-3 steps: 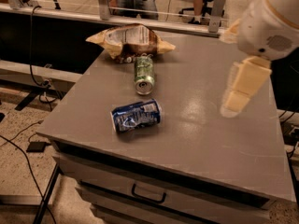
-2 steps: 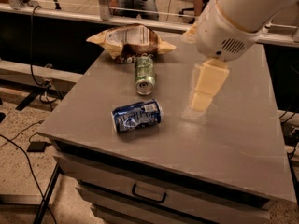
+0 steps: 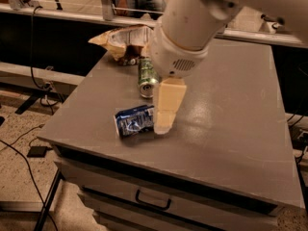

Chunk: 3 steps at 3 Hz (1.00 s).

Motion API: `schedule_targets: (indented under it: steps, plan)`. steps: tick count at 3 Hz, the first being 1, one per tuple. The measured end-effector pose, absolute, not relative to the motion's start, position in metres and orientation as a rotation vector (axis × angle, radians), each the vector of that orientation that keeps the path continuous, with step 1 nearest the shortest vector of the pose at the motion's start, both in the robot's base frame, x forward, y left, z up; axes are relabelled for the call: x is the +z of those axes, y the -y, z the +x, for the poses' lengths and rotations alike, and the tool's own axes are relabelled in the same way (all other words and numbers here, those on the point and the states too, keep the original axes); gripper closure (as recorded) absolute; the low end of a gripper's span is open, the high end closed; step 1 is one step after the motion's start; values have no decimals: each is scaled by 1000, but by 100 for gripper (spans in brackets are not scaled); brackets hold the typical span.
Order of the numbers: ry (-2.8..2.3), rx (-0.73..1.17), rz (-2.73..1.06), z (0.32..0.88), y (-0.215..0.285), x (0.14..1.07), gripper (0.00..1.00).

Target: Place pepsi can upright

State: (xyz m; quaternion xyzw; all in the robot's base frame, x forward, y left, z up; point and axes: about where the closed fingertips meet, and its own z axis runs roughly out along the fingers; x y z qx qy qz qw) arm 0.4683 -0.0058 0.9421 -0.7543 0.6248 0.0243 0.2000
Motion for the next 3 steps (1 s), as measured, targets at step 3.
schedule_targets:
  steps: [3]
  plan:
    - [-1702, 15, -2376, 466, -50, 879, 0]
